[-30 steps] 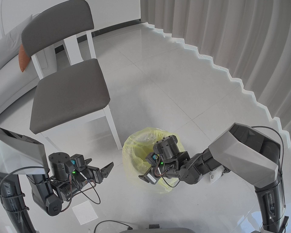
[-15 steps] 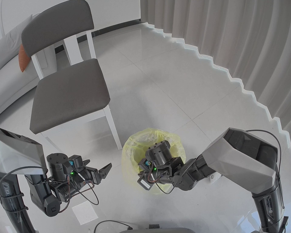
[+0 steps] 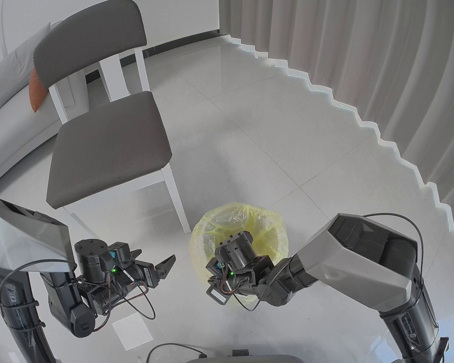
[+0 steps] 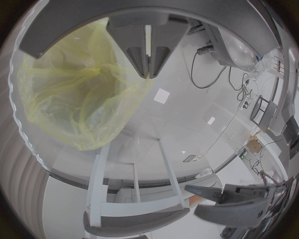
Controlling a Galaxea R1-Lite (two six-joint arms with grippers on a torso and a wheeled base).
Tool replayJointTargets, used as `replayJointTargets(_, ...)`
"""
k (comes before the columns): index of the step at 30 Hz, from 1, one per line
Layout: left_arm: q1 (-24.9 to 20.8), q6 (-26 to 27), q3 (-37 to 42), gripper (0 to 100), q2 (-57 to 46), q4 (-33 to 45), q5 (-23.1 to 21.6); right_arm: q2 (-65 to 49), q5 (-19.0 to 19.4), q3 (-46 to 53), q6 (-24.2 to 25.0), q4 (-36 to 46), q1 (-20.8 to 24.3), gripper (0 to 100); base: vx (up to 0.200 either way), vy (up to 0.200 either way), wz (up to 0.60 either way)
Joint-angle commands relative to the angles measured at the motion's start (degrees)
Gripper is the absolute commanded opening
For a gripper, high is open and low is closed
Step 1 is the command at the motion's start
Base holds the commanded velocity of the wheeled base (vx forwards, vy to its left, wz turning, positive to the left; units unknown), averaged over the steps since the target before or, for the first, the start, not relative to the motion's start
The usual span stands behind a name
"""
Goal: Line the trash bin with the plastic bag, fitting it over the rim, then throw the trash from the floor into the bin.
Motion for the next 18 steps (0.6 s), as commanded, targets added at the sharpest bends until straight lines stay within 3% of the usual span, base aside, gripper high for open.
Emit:
replayJointTargets(1, -0.1, 0.0, -0.3, 100, 1.0, -1.0, 0.0, 3.3, 0.1, -2.4, 0.0, 0.0, 0.3, 0, 0.000, 0.000, 0.00)
replayJointTargets(18, 0.0, -0.8, -0.3, 100, 0.7, -1.0, 0.0, 6.4, 0.1, -7.8, 1.1, 2.9, -0.1, 0, 0.000, 0.000, 0.00)
